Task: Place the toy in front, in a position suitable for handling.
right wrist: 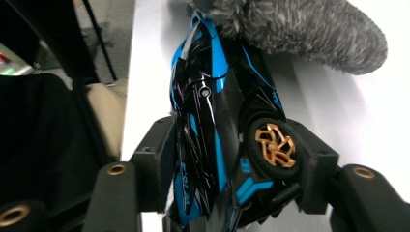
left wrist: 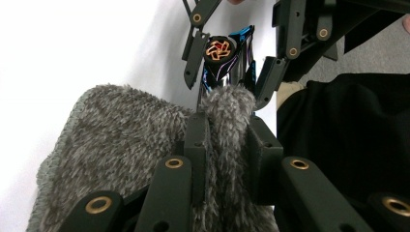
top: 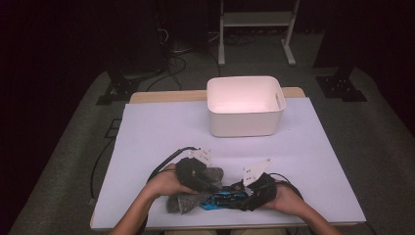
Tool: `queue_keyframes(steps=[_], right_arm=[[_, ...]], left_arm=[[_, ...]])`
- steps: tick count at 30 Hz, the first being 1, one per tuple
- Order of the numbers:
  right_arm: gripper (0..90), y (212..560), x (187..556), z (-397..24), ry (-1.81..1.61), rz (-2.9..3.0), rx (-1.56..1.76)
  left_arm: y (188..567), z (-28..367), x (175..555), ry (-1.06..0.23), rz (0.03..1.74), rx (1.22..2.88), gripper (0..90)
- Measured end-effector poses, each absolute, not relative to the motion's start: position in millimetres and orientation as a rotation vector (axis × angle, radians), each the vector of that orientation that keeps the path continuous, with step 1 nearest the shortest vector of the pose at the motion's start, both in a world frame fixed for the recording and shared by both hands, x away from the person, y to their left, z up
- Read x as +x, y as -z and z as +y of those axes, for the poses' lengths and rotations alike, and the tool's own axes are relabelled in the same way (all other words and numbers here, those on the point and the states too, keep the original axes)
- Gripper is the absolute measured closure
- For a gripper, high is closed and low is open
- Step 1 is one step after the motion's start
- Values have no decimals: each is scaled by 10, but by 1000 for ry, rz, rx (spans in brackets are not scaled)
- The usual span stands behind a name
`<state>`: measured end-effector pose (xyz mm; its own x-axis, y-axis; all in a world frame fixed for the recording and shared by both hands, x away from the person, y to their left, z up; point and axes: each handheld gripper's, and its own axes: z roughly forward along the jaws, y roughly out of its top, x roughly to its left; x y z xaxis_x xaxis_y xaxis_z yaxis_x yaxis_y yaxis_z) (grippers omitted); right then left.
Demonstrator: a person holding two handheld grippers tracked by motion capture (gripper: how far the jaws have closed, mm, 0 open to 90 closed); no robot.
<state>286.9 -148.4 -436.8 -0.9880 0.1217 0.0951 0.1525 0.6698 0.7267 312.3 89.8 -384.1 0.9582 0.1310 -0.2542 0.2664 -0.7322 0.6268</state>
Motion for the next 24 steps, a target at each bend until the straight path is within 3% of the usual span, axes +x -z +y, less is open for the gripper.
queue_keyframes(steps=[7,12,16,24], right_arm=[[451,4361,2813,-1454,1205,-2858,-188],[545,4460,2740,-1386,1158,-2848,-132],[562,4466,2715,-1376,1173,-2862,-89],[565,4401,2949,-1308,1199,-2956,-96]], left_arm=[[3849,947,3065,280,248,2357,778],[3840,963,2979,291,224,2349,777],[3810,989,2954,280,229,2348,783],[3602,1122,3116,140,293,2335,788]])
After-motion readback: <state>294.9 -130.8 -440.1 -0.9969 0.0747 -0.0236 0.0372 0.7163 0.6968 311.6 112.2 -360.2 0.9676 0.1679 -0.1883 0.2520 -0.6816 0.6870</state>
